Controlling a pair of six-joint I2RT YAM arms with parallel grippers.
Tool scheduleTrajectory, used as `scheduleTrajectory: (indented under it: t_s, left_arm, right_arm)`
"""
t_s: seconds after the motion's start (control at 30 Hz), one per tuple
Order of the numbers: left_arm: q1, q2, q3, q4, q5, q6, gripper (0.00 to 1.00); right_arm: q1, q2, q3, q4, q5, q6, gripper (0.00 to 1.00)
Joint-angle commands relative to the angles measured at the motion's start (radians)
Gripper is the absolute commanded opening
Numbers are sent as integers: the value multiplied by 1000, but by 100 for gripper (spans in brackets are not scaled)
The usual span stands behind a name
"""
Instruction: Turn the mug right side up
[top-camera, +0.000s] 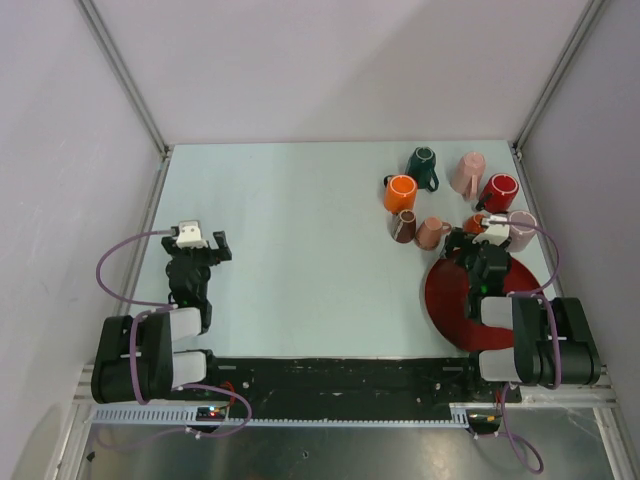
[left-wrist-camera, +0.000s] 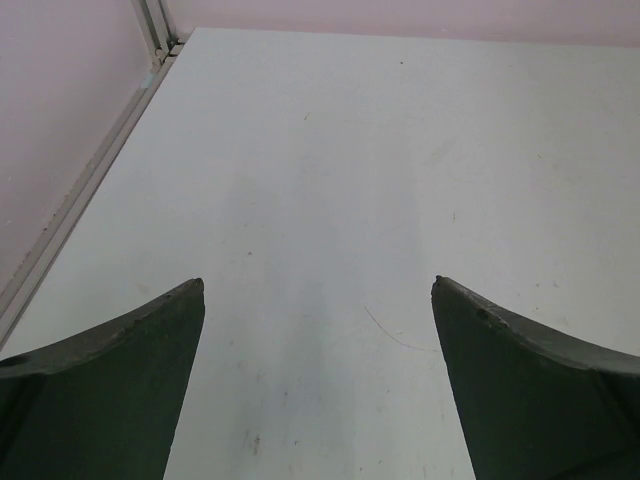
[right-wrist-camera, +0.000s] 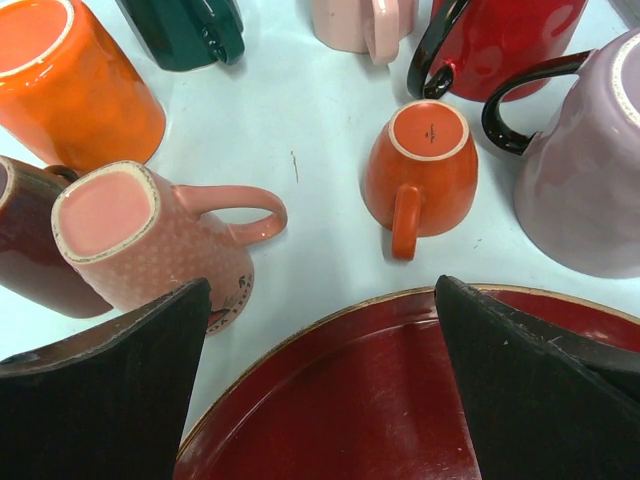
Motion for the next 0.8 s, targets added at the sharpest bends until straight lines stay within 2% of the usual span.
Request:
scheduleTrajectory:
  t_s: [0.0, 0.13, 0.2, 0.27, 0.33, 0.43, 0.5, 0.57, 0.7, 0.77]
  left_arm:
    - [-3, 0, 15, 53, -2, -1, 98]
    - [-3, -3, 14, 53, -2, -1, 98]
    - [-3, -4, 16, 51, -2, -1, 98]
    - [-2, -34, 41, -17, -1, -1, 98]
    - [-2, -67, 119, -190, 8, 11, 98]
    - [-3, -75, 338, -620, 101, 73, 98]
    - [-4, -72, 463, -850, 182, 114, 98]
    - [-4, -76, 572, -1044, 249, 163, 98]
    - [-4, -69, 773, -1394, 315, 247, 98]
    - [-3, -66, 843, -1506, 327, 257, 98]
  right_arm:
    - [-21, -73, 49, -60, -22, -1, 100]
    - [-65, -195, 190, -364, -170, -6, 100]
    - [-79, -243, 312, -545, -229, -18, 100]
    - [-82, -259, 428, -713, -265, -48, 100]
    - [-82, -252, 531, -849, -288, -77, 100]
    - [-84, -208, 682, -1047, -299, -146, 100]
    - [-85, -156, 771, -1133, -293, -195, 100]
    - [-85, -93, 856, -1194, -299, -232, 100]
    - [-71, 71, 1028, -1279, -310, -282, 91]
    - [-56, 159, 1102, -1297, -297, -315, 87]
